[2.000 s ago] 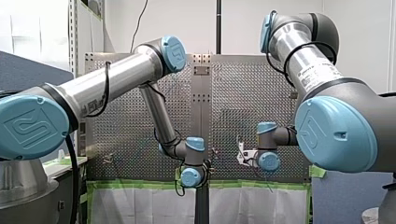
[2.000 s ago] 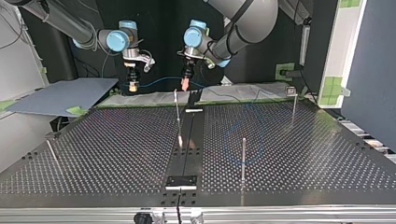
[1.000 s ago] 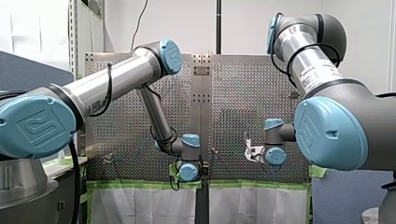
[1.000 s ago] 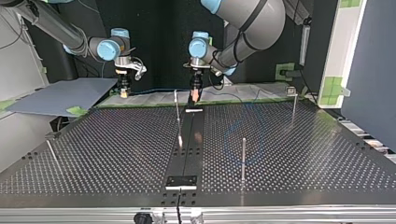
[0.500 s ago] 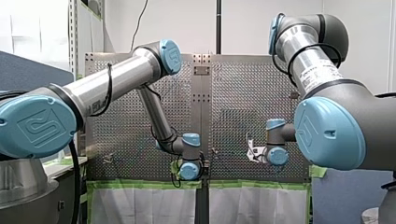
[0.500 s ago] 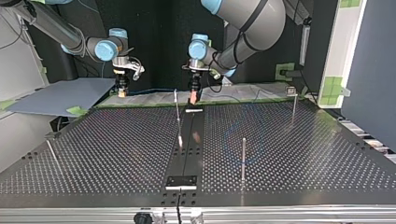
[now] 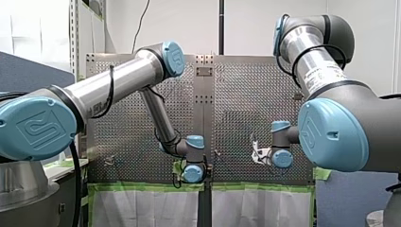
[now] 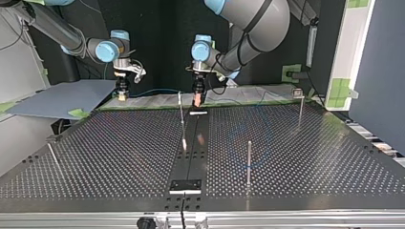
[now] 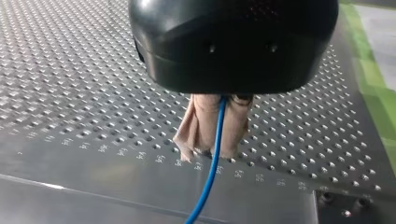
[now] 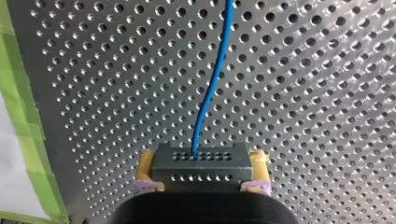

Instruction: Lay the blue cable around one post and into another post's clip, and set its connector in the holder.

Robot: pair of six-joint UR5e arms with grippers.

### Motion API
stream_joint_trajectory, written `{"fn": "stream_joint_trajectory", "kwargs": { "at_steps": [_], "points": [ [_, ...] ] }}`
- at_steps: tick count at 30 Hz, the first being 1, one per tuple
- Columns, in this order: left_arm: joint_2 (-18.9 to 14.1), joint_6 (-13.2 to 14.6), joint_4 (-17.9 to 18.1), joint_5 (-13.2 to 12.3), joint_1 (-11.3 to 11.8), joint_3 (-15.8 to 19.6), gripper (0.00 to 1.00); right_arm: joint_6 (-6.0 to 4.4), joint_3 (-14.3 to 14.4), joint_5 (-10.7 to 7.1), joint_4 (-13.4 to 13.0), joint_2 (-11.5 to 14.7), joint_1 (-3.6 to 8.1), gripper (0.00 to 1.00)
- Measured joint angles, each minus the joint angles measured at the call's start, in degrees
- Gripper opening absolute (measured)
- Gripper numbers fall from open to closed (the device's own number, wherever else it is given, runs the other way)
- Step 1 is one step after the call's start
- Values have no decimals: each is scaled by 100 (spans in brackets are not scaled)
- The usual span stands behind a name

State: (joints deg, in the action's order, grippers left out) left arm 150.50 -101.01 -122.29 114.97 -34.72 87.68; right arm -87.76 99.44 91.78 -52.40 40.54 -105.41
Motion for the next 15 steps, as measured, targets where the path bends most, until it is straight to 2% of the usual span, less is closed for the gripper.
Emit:
{"fn": "stream_joint_trajectory", "kwargs": {
  "at_steps": [10,15],
  "points": [
    [51,94,-396,17,-8,-443,5,-53,-49,-29,-41,-19,87,0],
    [52,94,-501,19,4,-571,5,-45,-168,-42,32,-137,140,0]
  ]
}}
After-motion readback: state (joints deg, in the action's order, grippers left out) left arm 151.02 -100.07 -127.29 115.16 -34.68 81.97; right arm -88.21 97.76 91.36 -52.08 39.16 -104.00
